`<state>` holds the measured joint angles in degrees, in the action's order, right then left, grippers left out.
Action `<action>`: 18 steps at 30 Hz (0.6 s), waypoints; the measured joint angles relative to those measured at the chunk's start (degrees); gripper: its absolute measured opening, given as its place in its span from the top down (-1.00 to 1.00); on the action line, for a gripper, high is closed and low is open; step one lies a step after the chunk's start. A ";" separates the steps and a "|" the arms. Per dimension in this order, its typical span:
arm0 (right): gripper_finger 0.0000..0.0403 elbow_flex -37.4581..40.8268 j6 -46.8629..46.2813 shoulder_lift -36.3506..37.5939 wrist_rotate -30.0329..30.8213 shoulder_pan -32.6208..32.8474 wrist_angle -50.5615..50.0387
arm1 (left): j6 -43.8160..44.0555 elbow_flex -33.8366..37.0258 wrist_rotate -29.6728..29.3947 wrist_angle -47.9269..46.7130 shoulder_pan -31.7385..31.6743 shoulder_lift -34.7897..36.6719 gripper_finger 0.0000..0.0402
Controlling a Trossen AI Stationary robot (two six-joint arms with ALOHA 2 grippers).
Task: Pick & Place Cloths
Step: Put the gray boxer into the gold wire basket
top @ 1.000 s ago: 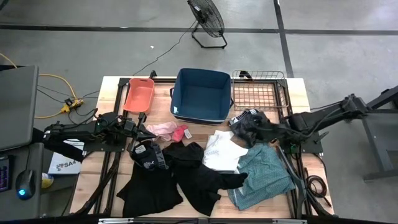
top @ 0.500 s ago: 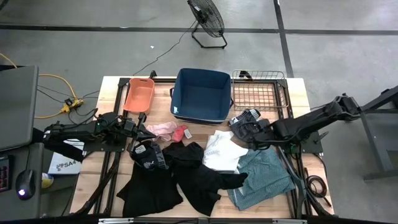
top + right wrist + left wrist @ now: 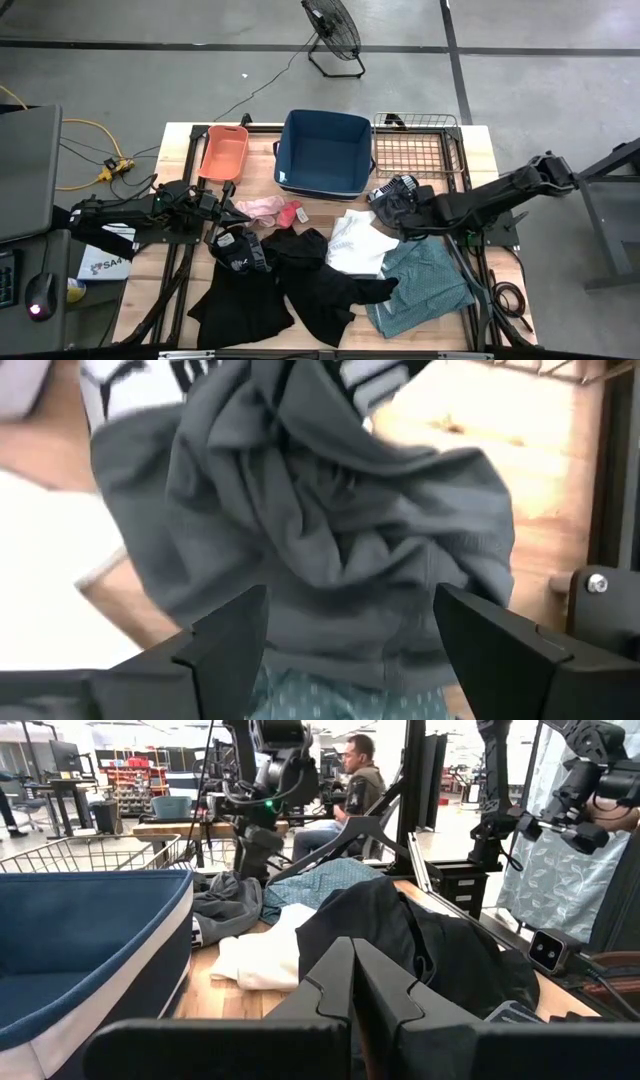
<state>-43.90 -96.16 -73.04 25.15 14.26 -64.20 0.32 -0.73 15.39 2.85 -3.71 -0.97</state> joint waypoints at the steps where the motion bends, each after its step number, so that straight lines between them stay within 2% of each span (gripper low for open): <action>1: -0.38 0.00 0.00 -0.31 0.19 -0.29 -0.06 | 0.00 0.00 0.01 0.00 0.00 0.00 0.99; 7: -0.38 0.00 -0.09 -4.70 -0.03 -2.77 -0.74 | 0.00 0.00 -0.01 0.00 -0.01 -0.02 0.99; 18: -0.38 0.02 0.37 -16.13 -0.66 -6.66 7.13 | 0.00 0.00 0.01 0.00 -0.02 -0.02 0.99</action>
<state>-43.88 -95.79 -89.16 24.49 7.60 -57.08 0.32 -0.73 15.40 2.85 -3.73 -0.99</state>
